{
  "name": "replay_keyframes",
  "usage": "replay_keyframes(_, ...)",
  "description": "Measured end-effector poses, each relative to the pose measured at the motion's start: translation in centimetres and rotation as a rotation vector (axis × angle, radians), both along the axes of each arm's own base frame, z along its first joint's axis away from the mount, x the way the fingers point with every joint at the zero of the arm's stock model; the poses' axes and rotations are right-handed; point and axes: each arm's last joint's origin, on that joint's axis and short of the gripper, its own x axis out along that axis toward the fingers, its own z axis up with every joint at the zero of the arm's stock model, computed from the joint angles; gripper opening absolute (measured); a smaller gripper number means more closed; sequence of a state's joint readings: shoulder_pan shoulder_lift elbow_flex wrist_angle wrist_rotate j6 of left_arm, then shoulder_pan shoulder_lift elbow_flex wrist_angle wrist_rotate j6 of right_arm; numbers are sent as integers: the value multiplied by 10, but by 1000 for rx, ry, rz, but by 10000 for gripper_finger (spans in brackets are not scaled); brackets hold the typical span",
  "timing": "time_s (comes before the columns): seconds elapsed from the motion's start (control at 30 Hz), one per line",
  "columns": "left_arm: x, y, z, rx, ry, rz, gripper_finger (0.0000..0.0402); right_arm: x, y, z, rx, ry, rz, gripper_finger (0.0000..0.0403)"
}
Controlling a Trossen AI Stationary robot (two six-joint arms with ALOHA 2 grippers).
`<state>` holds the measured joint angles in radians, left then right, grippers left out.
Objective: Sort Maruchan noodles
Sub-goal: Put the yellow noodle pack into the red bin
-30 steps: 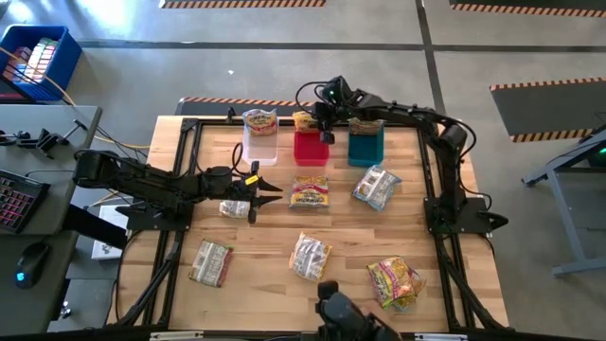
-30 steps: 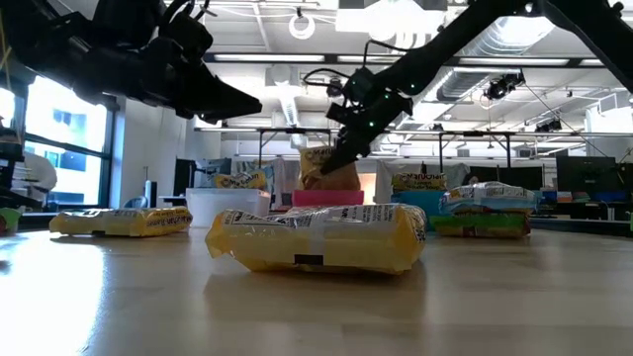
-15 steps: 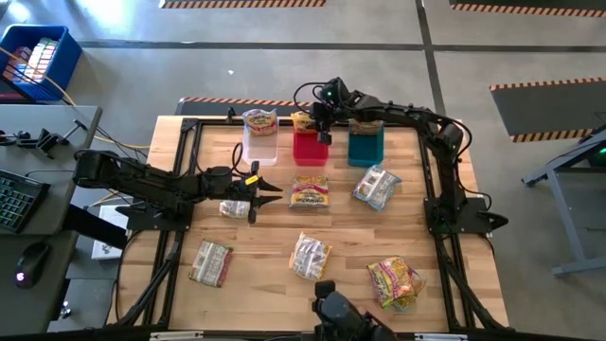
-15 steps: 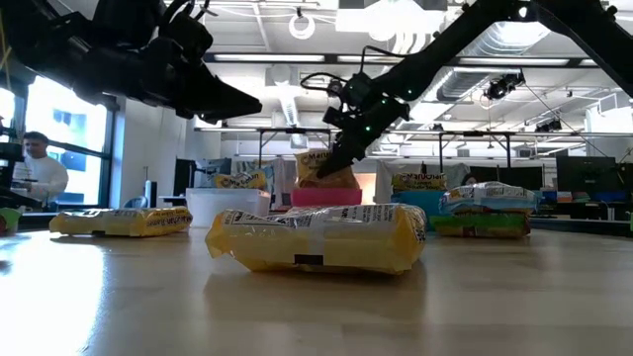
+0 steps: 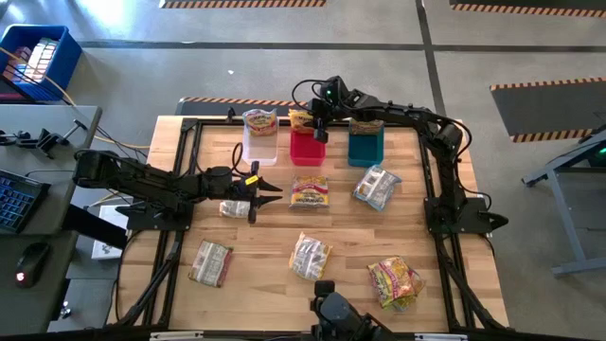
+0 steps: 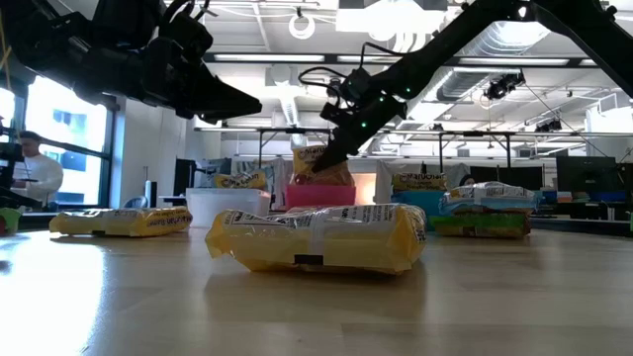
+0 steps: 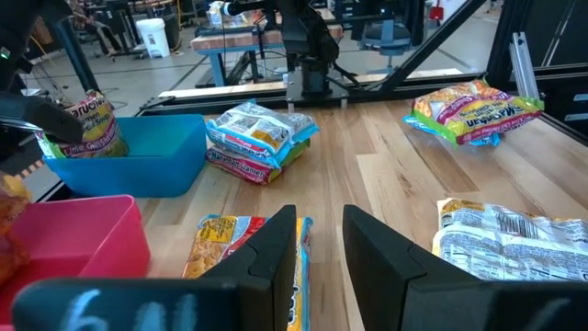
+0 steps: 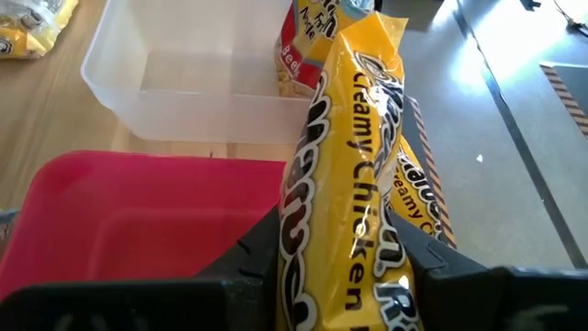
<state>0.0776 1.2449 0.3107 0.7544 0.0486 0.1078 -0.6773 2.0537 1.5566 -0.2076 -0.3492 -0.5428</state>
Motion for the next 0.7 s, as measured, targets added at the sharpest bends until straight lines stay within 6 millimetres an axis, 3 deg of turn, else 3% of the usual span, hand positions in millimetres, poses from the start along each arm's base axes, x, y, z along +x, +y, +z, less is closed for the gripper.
replay_keyframes(0.7,0,0,0,0,1,0,82,4,4,10,3,-53,-13,99)
